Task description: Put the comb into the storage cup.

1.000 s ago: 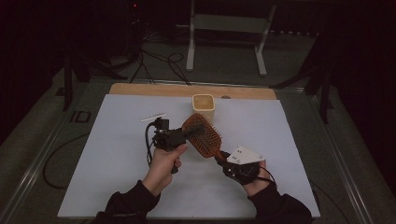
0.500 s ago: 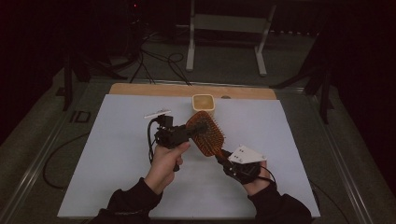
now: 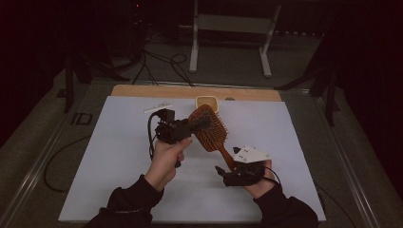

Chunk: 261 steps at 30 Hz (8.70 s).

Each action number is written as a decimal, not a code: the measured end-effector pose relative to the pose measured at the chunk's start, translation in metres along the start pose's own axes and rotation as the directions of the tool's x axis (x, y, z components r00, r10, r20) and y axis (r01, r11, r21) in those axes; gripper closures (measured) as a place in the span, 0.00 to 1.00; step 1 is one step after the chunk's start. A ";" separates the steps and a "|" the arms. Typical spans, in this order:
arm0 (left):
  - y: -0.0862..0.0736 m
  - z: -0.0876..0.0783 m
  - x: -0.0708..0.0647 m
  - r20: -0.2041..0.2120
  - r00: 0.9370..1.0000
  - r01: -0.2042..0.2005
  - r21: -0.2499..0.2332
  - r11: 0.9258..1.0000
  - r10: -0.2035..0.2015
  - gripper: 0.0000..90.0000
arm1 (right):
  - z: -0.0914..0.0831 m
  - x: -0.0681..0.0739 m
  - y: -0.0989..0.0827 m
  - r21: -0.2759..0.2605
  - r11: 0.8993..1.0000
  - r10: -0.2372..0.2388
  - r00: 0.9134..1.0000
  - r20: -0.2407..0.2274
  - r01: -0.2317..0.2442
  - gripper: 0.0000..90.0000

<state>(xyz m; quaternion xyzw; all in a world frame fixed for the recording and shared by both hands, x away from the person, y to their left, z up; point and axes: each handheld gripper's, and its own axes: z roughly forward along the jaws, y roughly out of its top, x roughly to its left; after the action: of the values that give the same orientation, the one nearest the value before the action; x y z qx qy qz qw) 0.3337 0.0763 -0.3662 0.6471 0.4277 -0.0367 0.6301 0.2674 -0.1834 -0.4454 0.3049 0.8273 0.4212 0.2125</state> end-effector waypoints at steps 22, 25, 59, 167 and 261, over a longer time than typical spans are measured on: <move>0.051 -0.011 -0.021 -0.039 0.992 -0.121 -0.010 0.993 0.120 0.61 | -0.007 -0.011 -0.007 -0.039 0.999 0.024 1.000 -0.005 -0.024 0.10; 0.062 -0.012 -0.023 -0.057 0.989 -0.140 -0.019 0.990 0.139 0.61 | -0.007 -0.012 -0.007 -0.047 0.999 0.017 1.000 -0.003 -0.017 0.10; 0.133 0.007 0.004 -0.232 0.963 -0.168 -0.112 0.979 0.139 0.61 | -0.014 -0.015 -0.009 -0.077 0.997 0.021 1.000 -0.008 -0.021 0.10; 0.074 0.074 0.104 -0.355 0.928 -0.102 0.059 0.993 0.116 0.00 | -0.013 -0.021 -0.014 -0.060 0.998 0.016 0.999 -0.041 -0.019 0.10; -0.098 -0.134 0.113 -0.214 0.869 -0.377 0.299 0.877 0.447 0.00 | -0.023 -0.040 -0.049 -0.047 0.996 0.082 0.997 0.005 -0.081 0.09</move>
<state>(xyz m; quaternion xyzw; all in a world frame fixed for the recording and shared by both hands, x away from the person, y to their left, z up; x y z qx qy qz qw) 0.2803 0.2318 -0.4818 0.7957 0.3544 0.1373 0.4716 0.2665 -0.2458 -0.4691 0.3348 0.8034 0.4478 0.2049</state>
